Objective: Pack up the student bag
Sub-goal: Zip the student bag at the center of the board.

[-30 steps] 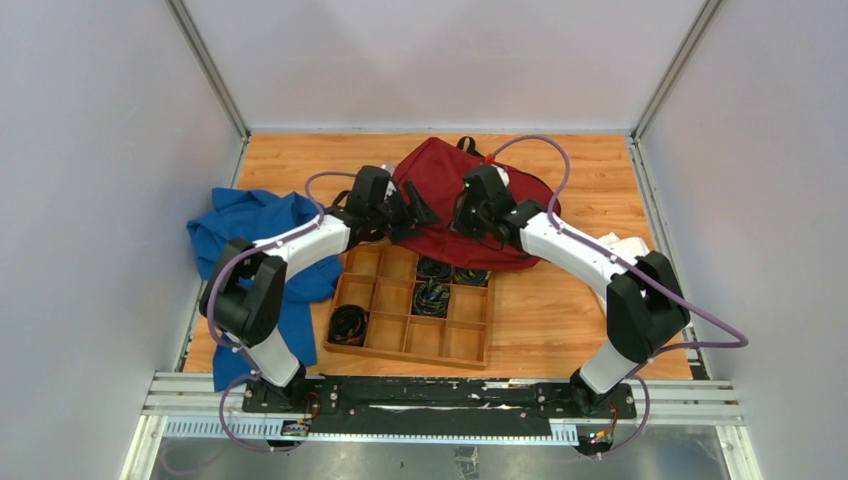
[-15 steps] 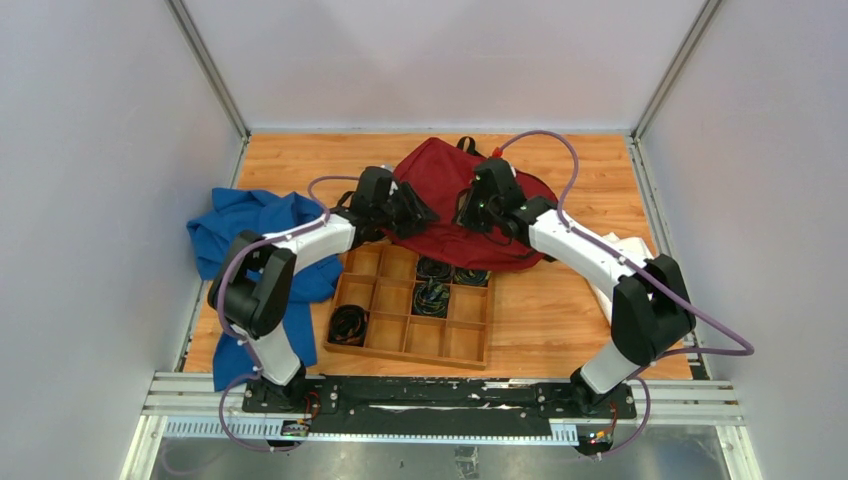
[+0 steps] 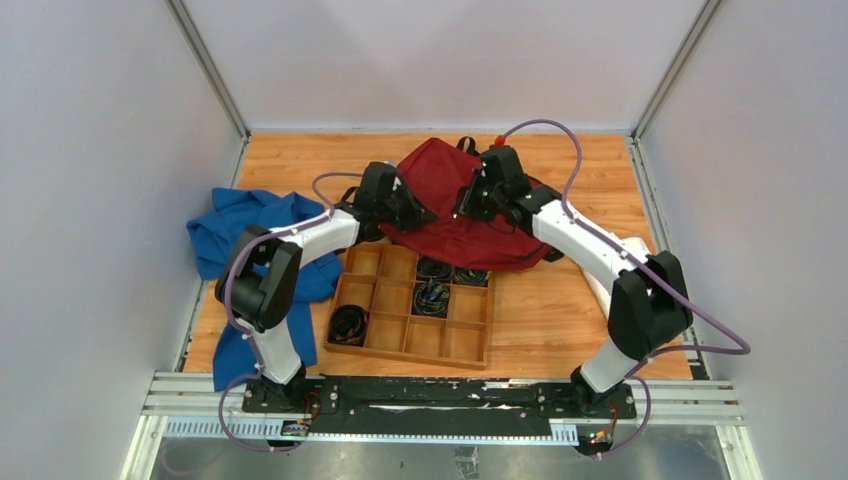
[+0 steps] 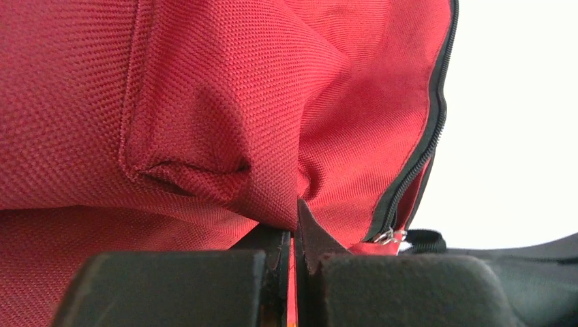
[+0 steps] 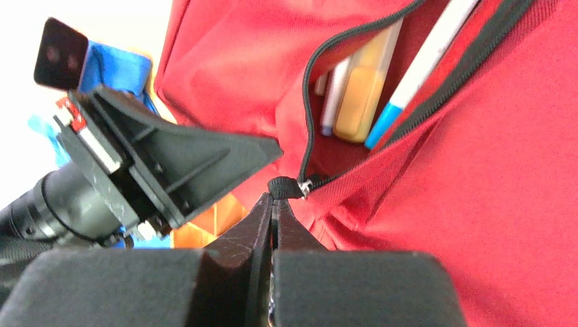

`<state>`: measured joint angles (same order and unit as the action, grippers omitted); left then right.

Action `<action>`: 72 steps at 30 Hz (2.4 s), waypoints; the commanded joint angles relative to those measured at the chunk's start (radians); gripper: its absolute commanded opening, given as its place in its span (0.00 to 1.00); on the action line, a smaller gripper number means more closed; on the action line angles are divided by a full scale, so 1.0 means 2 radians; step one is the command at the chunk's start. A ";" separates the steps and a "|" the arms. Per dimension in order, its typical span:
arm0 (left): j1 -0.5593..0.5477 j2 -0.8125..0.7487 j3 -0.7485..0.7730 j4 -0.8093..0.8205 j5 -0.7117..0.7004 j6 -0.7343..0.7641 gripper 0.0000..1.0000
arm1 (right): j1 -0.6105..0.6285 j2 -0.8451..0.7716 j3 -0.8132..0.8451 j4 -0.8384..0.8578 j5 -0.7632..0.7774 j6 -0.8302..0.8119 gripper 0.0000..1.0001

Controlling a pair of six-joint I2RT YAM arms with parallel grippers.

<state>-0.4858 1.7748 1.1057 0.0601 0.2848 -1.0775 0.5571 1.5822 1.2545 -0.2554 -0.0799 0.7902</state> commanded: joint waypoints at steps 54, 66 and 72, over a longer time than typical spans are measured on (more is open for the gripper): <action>-0.065 -0.013 0.050 0.018 0.000 0.088 0.63 | -0.088 0.000 0.005 0.015 -0.179 0.047 0.00; -0.069 0.022 0.074 -0.023 -0.054 0.133 0.40 | -0.088 -0.008 0.004 0.015 -0.190 0.052 0.00; -0.078 0.017 0.088 -0.058 -0.097 0.178 0.61 | -0.088 -0.017 0.002 0.018 -0.195 0.057 0.00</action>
<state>-0.6266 1.8050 1.2591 -0.0132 0.2008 -0.8146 0.3737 1.5818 1.2621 -0.2489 -0.4332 0.8936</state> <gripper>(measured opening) 0.593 0.009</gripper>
